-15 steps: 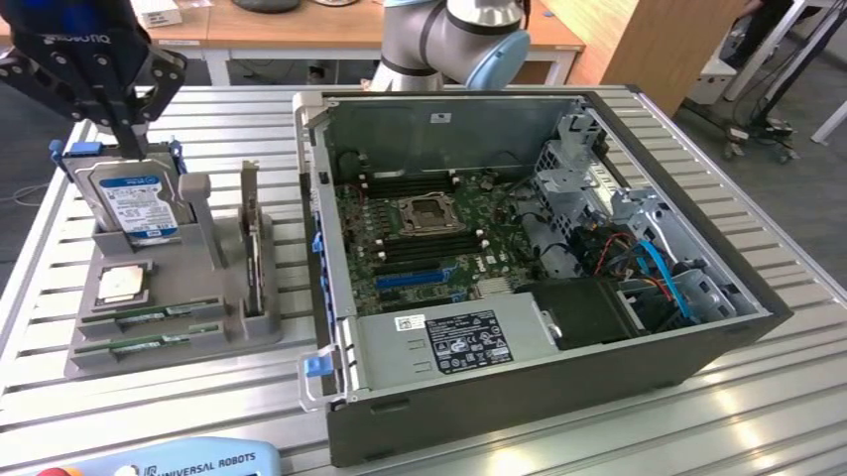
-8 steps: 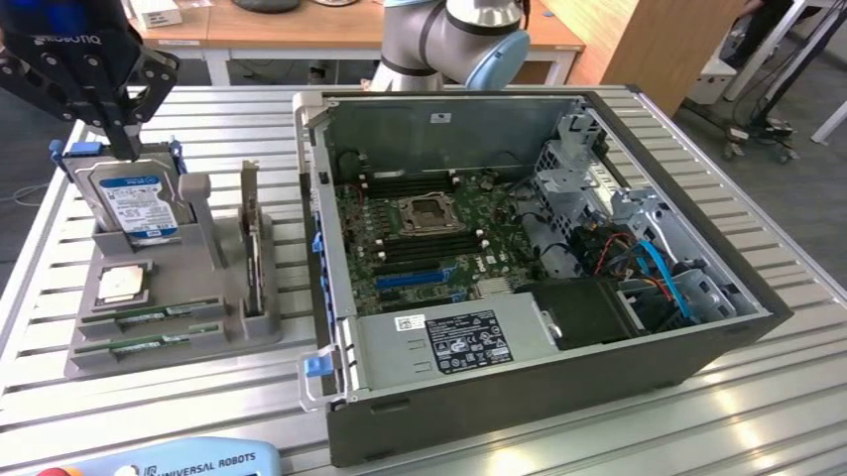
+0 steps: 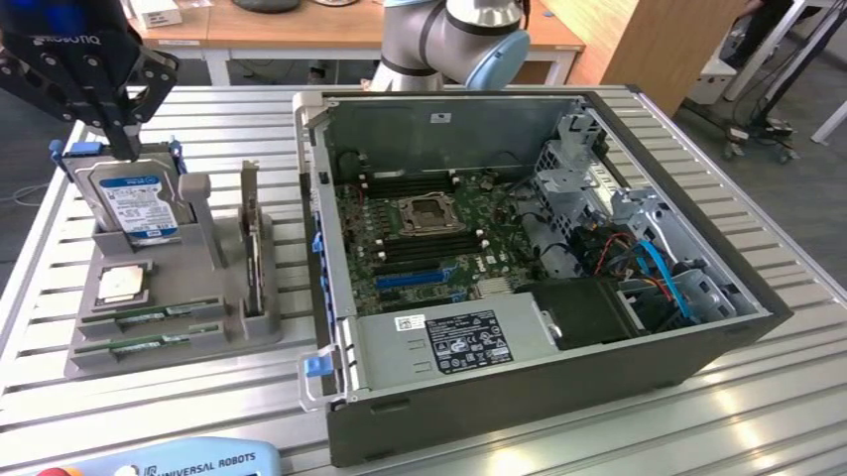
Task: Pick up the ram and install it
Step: 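Reach for the ram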
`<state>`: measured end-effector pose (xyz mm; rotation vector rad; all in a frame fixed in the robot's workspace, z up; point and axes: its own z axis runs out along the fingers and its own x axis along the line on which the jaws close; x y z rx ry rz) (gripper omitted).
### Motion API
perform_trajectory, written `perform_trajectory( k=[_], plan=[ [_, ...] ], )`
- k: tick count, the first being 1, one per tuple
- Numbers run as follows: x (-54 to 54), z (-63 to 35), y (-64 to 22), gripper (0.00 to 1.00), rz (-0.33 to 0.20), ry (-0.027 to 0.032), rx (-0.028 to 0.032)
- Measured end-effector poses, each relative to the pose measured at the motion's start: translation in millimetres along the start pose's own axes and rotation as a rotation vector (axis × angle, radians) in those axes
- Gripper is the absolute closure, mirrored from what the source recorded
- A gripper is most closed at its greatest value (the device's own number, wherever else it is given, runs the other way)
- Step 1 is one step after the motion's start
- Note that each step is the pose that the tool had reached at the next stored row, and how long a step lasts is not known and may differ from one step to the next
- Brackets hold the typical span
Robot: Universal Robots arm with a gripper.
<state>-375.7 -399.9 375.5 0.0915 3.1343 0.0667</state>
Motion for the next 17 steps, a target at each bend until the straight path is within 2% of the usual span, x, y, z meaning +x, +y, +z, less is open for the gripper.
perform_trajectory(
  k=[8,17],
  plan=[
    [-0.6,-0.3,-7.0,0.90,0.000,-0.0001,0.0008],
    [-1.5,-0.9,-22.0,0.90,0.000,-0.0003,0.0036]
  ],
)
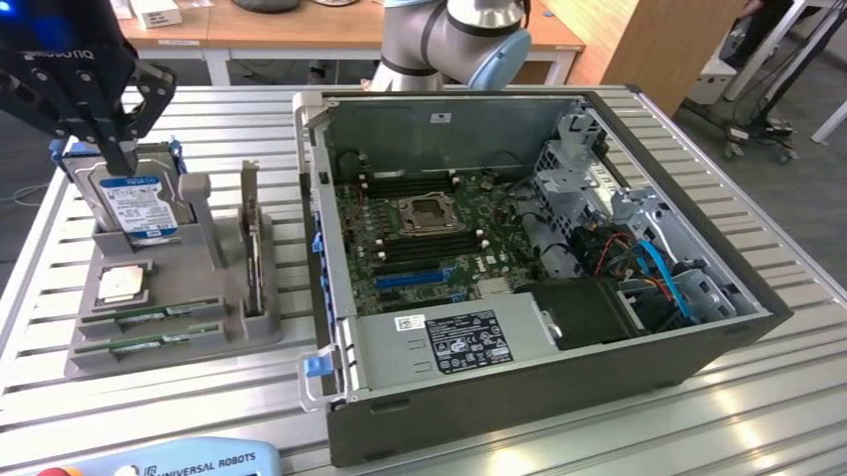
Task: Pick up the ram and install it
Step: 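Reach for the ram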
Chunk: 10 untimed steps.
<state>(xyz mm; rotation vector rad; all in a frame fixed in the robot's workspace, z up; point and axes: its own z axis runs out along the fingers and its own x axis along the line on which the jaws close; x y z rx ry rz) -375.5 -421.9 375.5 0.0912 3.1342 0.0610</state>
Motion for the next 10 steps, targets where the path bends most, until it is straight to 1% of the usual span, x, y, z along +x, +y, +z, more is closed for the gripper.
perform_trajectory(
  k=[10],
  plan=[
    [-1.1,-0.7,-19.2,0.90,0.000,0.0000,0.0009]
  ],
)
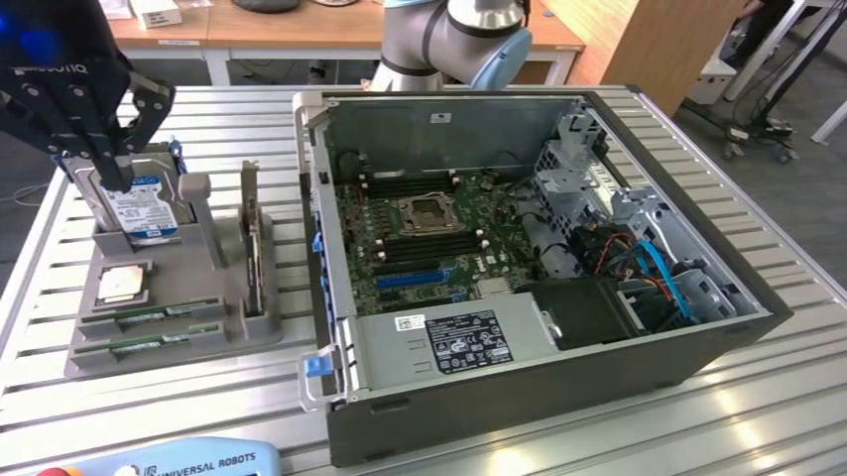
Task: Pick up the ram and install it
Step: 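Reach for the ram, then pick up the ram and move it above insertion slot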
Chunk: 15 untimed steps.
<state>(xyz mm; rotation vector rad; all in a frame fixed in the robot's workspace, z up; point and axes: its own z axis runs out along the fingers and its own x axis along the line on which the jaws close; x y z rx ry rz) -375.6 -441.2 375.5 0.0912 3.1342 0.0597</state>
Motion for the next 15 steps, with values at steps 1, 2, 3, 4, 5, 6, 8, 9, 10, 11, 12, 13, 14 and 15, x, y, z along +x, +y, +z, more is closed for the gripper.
perform_trajectory(
  k=[1,2,3,4,5,6,8,9,10,11,12,13,14,15],
  plan=[
    [-0.1,-0.1,-2.1,0.90,0.000,0.0000,0.0000],
    [-0.2,-0.1,-3.7,0.90,0.000,-0.0001,0.0000],
    [-0.3,-0.2,-4.7,0.90,0.000,0.0001,0.0001],
    [-0.3,-0.2,-4.8,0.90,0.000,0.0000,0.0001],
    [-0.3,-0.2,-4.8,0.90,0.000,0.0000,0.0000],
    [-0.3,-0.2,-4.8,0.90,0.000,-0.0001,0.0000],
    [-0.3,-0.2,-4.8,0.90,0.000,-0.0001,0.0000],
    [-0.3,-0.2,-4.8,0.90,0.000,-0.0001,0.0000],
    [-0.3,-0.2,-4.8,0.90,0.000,0.0000,0.0000],
    [-0.3,-0.2,-4.8,0.90,0.000,0.0000,0.0000],
    [-0.3,-0.2,-4.8,0.90,0.000,0.0000,0.0000],
    [-0.3,-0.2,-4.8,0.90,0.000,0.0000,0.0000],
    [-0.3,-0.2,-4.8,0.90,0.000,-0.0001,0.0000],
    [-0.3,-0.2,-4.8,0.90,0.000,0.0000,0.0000]
  ],
)
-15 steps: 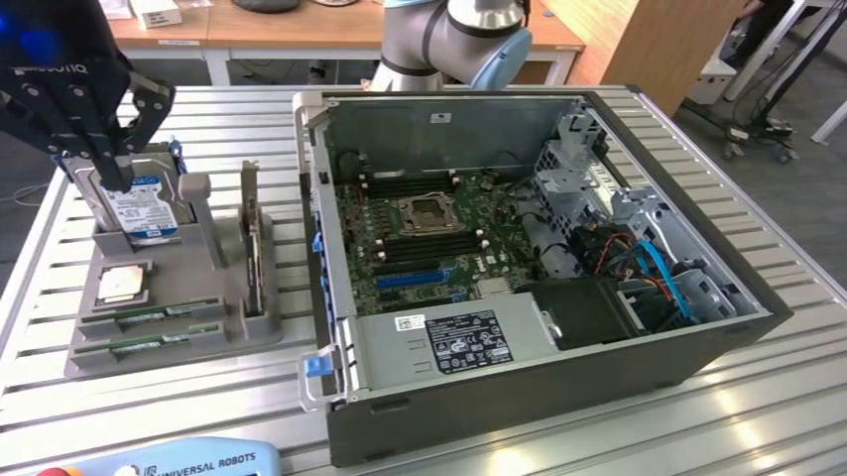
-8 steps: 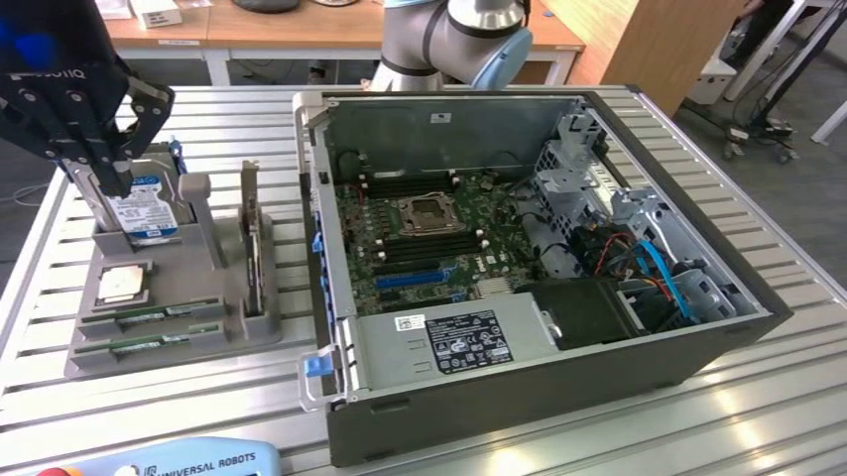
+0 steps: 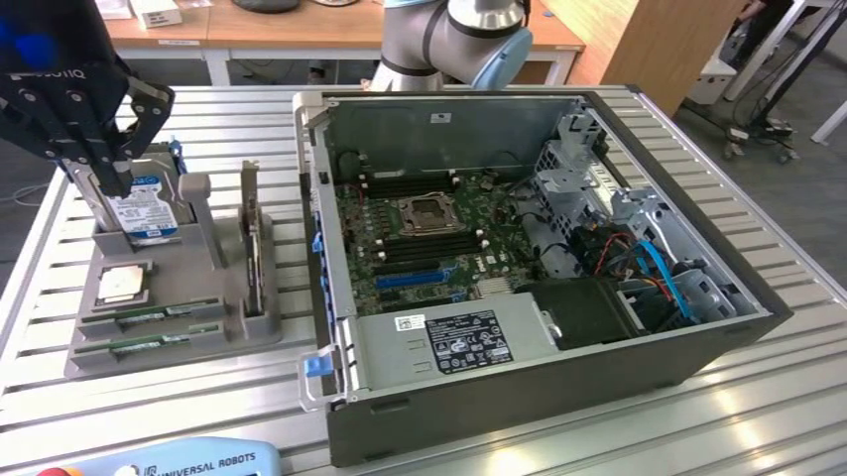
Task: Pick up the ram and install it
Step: 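Pick up the ram and move it above insertion slot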
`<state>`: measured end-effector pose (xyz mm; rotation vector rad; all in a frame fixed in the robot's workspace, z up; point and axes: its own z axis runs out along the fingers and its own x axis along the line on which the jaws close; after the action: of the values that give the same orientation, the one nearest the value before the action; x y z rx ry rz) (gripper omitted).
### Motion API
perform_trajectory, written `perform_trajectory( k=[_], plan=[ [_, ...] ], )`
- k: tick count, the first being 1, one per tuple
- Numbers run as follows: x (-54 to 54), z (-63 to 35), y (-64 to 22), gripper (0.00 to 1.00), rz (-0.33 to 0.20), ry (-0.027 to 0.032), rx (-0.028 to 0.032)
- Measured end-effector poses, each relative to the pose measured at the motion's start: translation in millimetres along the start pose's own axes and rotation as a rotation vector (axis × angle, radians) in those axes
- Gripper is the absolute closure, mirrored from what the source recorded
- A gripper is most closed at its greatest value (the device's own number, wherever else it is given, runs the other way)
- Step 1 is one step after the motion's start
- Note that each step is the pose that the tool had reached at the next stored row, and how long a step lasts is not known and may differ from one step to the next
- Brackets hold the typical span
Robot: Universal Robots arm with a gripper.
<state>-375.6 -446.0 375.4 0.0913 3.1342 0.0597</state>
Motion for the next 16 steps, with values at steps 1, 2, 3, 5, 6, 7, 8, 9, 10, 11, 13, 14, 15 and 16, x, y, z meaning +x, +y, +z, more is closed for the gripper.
perform_trajectory(
  k=[1,2,3,5,6,7,8,9,10,11,13,14,15,16],
  plan=[
    [0.0,0.0,0.0,0.90,0.000,0.0000,0.0001],
    [0.0,0.0,0.0,0.90,0.000,0.0001,0.0000],
    [0.0,0.0,0.0,0.90,-0.001,0.0001,0.0001],
    [0.0,0.0,0.0,0.90,-0.008,0.0003,0.0000],
    [0.0,0.0,0.0,0.90,-0.011,0.0005,0.0000],
    [0.0,0.0,0.0,0.90,-0.015,0.0006,0.0000],
    [0.0,0.0,0.0,0.90,-0.019,0.0008,0.0001],
    [0.0,0.0,0.0,0.90,-0.024,0.0009,0.0003],
    [0.0,0.0,0.0,0.90,-0.031,0.0011,0.0005],
    [0.0,0.0,0.0,0.90,-0.041,0.0015,0.0007],
    [0.0,0.1,0.0,0.90,-0.061,0.0022,0.0012],
    [0.0,0.1,0.0,0.90,-0.072,0.0027,0.0016],
    [0.0,0.2,0.0,0.90,-0.084,0.0030,0.0023],
    [-0.1,0.1,0.0,0.90,-0.096,0.0035,0.0033]
  ],
)
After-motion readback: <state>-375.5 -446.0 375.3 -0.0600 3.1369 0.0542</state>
